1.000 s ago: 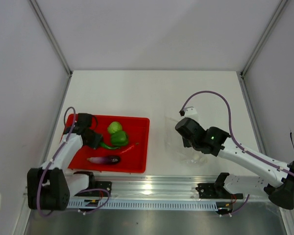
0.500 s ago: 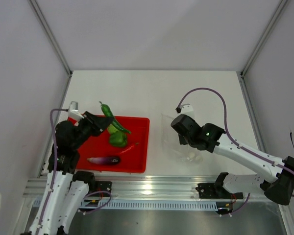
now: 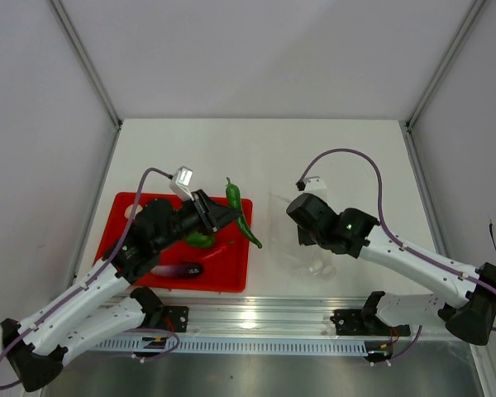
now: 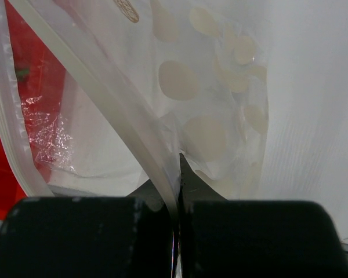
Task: Place the food in the zip-top bag and seal the zipper
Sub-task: Place the fake vegetable in the zipper food storage bag.
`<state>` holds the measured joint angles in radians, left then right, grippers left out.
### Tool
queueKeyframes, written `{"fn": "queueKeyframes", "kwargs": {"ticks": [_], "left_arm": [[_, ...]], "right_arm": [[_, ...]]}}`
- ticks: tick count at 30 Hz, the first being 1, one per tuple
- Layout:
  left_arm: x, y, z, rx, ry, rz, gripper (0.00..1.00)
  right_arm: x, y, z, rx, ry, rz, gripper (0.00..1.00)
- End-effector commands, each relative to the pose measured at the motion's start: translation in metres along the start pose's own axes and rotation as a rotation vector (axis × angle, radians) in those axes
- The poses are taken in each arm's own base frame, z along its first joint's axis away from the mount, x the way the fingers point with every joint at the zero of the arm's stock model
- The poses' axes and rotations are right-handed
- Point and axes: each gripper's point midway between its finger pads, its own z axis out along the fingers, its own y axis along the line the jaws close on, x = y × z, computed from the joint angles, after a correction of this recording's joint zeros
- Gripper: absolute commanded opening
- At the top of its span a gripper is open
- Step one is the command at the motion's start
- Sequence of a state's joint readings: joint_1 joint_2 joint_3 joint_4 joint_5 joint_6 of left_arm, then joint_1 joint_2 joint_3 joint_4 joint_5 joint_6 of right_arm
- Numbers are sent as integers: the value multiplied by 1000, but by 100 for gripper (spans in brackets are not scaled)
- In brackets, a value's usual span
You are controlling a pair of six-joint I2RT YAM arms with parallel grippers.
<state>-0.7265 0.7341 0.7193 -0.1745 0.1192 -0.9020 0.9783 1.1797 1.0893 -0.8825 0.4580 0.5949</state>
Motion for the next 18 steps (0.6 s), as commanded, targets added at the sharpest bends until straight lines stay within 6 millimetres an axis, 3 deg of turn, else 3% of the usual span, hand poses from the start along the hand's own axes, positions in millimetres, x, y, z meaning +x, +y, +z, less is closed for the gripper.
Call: {"fn": "queueKeyframes", "kwargs": {"ticks": [1, 2, 3, 5, 7, 12, 18], "left_arm": [[-43, -25, 8, 12, -213, -25, 0], [-38, -26, 16, -1, -203, -19, 0], [-52, -32, 17, -21, -259, -19, 1], [-44, -28, 32, -67, -243, -6, 1], [-50, -36, 38, -74, -274, -9, 1], [-33, -41, 60, -84, -268, -1, 1], [4, -24, 77, -144, -184, 11, 1]], "right_arm": [[-15, 16, -9, -57, -35, 68, 0], [-14, 18, -9, -67, -27, 72, 0], [-14, 20, -9, -76, -22, 80, 0], [-13, 23, -9, -88, -12, 89, 0], [-14, 26, -11, -100, -9, 104, 0], [-20, 35, -16, -136, -13, 146, 0], [-29, 39, -21, -153, -30, 189, 0]]}}
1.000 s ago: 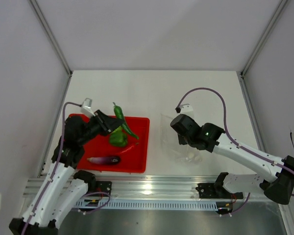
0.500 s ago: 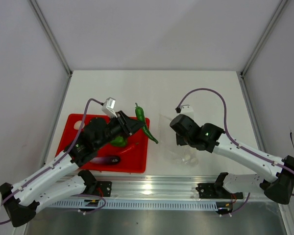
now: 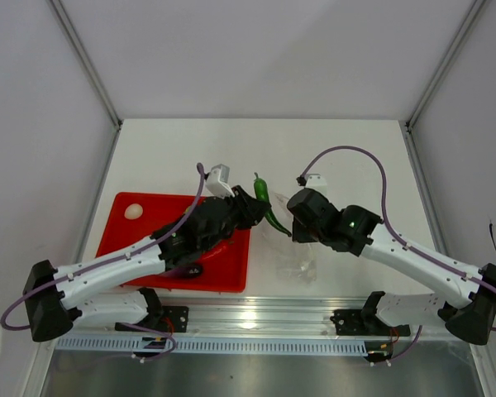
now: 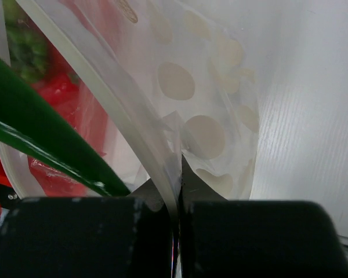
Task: Place the food in the zip-top bag and seal the zipper
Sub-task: Place the fake vegetable in the zipper food storage bag.
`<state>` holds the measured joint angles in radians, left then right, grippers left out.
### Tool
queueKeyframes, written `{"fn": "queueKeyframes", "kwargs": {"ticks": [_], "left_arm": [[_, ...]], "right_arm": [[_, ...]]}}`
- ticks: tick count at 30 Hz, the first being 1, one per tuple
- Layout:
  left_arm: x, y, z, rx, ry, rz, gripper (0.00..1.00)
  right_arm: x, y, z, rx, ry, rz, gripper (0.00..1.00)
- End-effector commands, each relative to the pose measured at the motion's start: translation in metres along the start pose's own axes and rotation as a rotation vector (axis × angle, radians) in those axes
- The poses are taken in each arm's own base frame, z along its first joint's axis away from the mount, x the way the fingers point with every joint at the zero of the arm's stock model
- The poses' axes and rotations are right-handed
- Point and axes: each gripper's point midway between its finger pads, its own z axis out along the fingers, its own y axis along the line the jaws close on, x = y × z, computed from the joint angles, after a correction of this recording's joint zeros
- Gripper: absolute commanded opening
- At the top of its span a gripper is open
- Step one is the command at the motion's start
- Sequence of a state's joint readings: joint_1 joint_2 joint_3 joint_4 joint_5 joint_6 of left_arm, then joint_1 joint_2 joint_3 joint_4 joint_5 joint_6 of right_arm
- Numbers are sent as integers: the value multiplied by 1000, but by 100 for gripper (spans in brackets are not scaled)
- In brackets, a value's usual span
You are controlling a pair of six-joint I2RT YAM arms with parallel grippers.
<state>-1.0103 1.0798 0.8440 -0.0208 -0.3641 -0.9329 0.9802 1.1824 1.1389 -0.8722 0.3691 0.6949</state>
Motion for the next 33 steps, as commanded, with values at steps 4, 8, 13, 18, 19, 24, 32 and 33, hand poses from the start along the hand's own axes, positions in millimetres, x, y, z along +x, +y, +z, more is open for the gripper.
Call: {"fn": "queueKeyframes", "kwargs": {"ticks": [4, 8, 13, 18, 19, 24, 32, 33], "left_arm": [[11, -15, 1, 14, -10, -11, 1], [34, 0, 3, -50, 73, 7, 1], [60, 13, -1, -109, 192, 4, 1], [79, 7, -4, -66, 285, -11, 1], [83, 2, -4, -40, 308, -10, 1], [94, -9, -1, -6, 388, -11, 31], [68, -23, -4, 7, 356, 75, 99], [62, -24, -5, 10, 334, 99, 100]], "right_arm": [[-20, 19, -6, -57, -50, 88, 0], [-22, 15, -5, -36, -63, 113, 0], [-26, 7, -6, -8, -91, 125, 0], [-27, 1, -6, 9, -112, 113, 0], [-27, 1, -6, 10, -113, 110, 0], [-29, 1, -8, 5, -121, 104, 0], [-30, -5, -12, 13, -131, 103, 0], [-30, -5, -13, 13, -131, 102, 0]]}}
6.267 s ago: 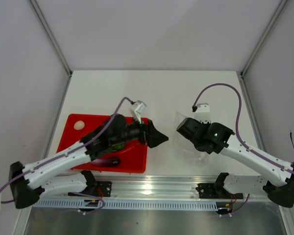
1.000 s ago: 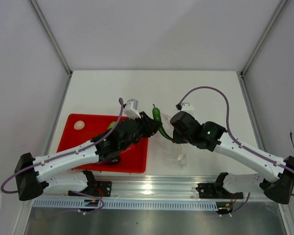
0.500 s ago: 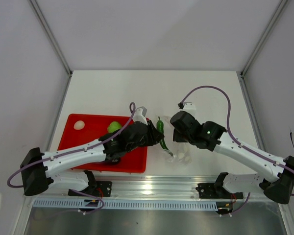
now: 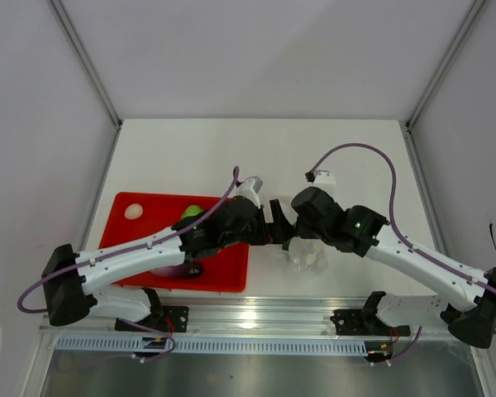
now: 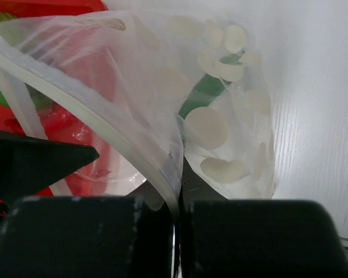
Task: Place the food in the zip-top bag and seal the zipper
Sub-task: Place the fake vegetable in the zipper food storage bag.
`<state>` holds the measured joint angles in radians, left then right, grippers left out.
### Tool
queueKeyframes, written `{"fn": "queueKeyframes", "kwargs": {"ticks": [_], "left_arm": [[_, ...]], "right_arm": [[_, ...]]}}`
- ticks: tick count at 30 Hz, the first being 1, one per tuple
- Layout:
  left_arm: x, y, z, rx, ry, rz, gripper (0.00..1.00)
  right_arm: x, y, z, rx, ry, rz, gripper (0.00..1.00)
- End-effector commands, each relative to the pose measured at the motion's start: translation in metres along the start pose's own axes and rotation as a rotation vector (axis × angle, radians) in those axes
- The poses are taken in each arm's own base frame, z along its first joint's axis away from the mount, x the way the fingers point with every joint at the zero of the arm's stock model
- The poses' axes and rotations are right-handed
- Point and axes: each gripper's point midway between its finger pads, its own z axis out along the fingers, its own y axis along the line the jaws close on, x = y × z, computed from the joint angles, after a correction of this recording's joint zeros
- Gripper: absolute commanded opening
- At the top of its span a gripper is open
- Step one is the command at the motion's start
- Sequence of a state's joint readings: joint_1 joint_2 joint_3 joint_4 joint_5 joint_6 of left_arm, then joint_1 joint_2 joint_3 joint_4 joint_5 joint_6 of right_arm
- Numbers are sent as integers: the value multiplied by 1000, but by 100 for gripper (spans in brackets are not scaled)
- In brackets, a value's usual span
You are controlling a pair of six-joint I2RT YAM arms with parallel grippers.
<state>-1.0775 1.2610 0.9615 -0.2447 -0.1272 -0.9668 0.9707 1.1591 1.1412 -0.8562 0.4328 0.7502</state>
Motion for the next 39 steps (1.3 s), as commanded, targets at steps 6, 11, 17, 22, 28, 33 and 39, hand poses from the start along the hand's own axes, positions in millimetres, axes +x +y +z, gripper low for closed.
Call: {"fn": "queueKeyframes", "kwargs": {"ticks": [6, 11, 17, 22, 28, 33, 39], "left_arm": [[-59, -22, -57, 48, -202, 118, 100], [-80, 7, -91, -52, -330, 153, 97], [-75, 43, -123, -98, -371, 142, 93], [-51, 74, -114, -189, -239, 205, 86], [-17, 106, -104, -269, -49, 268, 83], [16, 146, -83, -304, 97, 191, 83], [38, 172, -57, -350, 181, 137, 83]], "right_arm": [[-10, -3, -7, -5, -45, 17, 0], [-3, -8, -6, 0, -32, 4, 0], [5, -18, -4, 23, -21, -21, 0], [8, -19, -2, 25, -5, -49, 0], [13, -11, -4, -29, 43, -98, 0], [14, -15, -3, -28, 50, -108, 0], [15, -16, -3, -38, 55, -105, 0]]}}
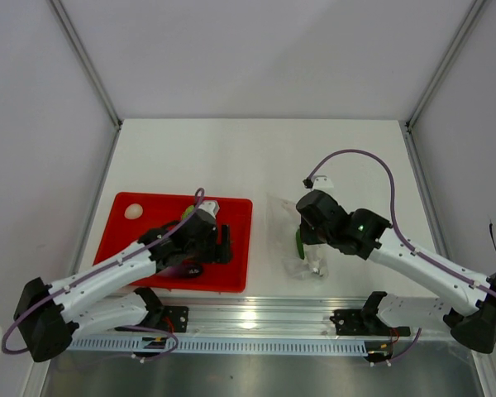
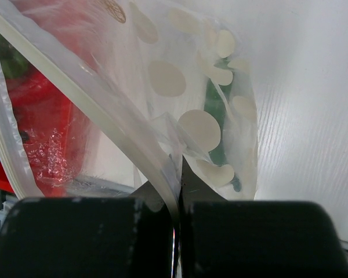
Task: Place the food in the zip-top bag and seal the zipper
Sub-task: Place the fake vegetable in the zipper food storage bag, then pick up the fake vegetable from the bin.
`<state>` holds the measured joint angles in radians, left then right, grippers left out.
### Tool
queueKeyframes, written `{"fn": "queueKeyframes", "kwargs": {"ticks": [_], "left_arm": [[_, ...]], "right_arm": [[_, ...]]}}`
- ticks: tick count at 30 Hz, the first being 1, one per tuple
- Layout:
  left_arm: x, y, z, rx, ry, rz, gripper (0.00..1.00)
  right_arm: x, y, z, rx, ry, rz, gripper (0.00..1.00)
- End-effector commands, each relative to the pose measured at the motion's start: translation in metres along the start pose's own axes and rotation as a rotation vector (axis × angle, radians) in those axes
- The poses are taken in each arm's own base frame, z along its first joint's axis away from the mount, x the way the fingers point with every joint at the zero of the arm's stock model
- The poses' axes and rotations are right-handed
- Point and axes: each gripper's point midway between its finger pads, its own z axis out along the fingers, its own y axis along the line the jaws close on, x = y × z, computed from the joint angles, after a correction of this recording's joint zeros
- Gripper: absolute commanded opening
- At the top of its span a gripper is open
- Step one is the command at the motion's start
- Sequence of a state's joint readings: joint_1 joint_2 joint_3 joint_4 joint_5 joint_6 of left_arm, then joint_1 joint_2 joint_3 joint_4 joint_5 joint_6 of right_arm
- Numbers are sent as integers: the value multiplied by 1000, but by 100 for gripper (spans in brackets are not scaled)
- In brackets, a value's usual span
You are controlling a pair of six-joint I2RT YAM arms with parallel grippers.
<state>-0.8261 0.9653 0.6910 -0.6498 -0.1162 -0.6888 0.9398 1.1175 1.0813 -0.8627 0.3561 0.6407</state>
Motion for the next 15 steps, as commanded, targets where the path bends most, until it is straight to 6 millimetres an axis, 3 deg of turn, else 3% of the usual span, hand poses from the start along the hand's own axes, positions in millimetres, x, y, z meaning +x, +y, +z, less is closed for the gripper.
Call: {"fn": "queueKeyframes", "kwargs": {"ticks": [1, 8, 15], "left_arm": [[9, -13, 17, 65, 58, 4, 83], [11, -9, 42, 18, 84, 45, 84], [1, 0, 41, -33, 28, 55, 85]], "right_arm": [[-3, 0, -5, -23, -11, -7, 0], [-2, -2, -6, -29, -13, -6, 0], [1, -1, -5, -39, -7, -2, 0]]}}
